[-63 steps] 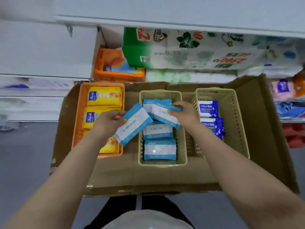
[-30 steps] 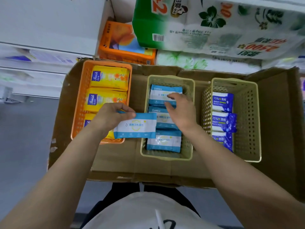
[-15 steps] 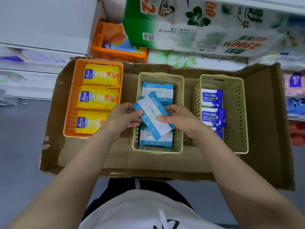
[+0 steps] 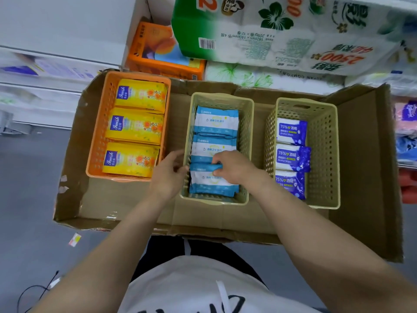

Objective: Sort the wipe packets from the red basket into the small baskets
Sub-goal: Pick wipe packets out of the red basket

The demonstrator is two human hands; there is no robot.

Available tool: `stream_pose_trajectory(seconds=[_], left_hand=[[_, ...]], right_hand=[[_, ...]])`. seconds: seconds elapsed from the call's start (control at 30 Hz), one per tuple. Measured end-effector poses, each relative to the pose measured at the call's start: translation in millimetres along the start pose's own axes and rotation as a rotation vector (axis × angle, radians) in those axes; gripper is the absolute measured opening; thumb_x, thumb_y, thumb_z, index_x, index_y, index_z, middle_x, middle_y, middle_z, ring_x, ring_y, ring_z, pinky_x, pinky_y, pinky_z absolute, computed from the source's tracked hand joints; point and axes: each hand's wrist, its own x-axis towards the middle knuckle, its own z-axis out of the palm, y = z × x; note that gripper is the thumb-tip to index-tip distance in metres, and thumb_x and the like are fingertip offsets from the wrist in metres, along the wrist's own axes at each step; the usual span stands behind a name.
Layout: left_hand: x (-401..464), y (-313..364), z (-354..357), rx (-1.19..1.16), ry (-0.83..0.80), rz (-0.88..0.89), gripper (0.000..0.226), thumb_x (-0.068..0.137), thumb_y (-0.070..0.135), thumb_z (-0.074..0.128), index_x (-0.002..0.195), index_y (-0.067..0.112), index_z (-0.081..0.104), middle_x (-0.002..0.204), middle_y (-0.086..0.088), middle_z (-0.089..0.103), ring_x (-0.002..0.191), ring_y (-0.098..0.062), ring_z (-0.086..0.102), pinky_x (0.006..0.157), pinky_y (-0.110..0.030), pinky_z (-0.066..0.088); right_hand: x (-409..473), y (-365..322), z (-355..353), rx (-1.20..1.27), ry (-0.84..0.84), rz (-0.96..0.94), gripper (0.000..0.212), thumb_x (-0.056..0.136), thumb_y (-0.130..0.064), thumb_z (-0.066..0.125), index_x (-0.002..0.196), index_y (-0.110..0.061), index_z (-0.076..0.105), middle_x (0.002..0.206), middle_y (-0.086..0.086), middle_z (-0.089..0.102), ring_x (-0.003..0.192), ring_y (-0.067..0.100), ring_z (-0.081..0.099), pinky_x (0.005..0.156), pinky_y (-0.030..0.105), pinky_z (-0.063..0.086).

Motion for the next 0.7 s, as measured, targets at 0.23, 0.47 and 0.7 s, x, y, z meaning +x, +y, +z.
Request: stream_pose_trajectory(seconds=[0.23, 0.47, 0.7], left_hand=[[5, -7, 2, -0.057, 0.012, -0.031, 0.042, 0.094, 0.011, 0.06, 0.132, 0.027, 0.054, 0.109, 0.001, 0.063, 0.108, -0.019, 0.06, 0.076, -0.033, 0.058], [5, -10, 4, -0.062, 0.026, -0.032, 0.042, 0.095, 0.012, 0.06, 0.133, 0.028, 0.054, 0.107, 0.001, 0.062, 0.109, -0.02, 0.06, 0.073, -0.031, 0.057], [6, -10, 5, -0.057, 0.034, -0.041, 0.043, 0.095, 0.012, 0.059, 0.135, 0.026, 0.053, 0.111, -0.001, 0.062, 0.111, -0.018, 0.057, 0.08, -0.033, 0.057]], right_hand=[[1, -8, 36, -0.185, 0.178, 0.052, 0.024, 0.097, -0.023, 0.057, 0.119, -0.015, 0.063, 0.114, 0.007, 0.061, 0.11, 0.026, 0.056, 0.077, 0.033, 0.047], [-4, -10, 43, -0.274, 0.313, 0.037, 0.026, 0.094, -0.029, 0.063, 0.116, -0.015, 0.058, 0.111, 0.006, 0.065, 0.106, 0.025, 0.058, 0.071, 0.033, 0.043], [-1, -2, 44, -0.167, 0.288, 0.031, 0.035, 0.093, -0.033, 0.064, 0.124, -0.018, 0.058, 0.118, 0.005, 0.065, 0.112, 0.024, 0.058, 0.085, 0.038, 0.054]])
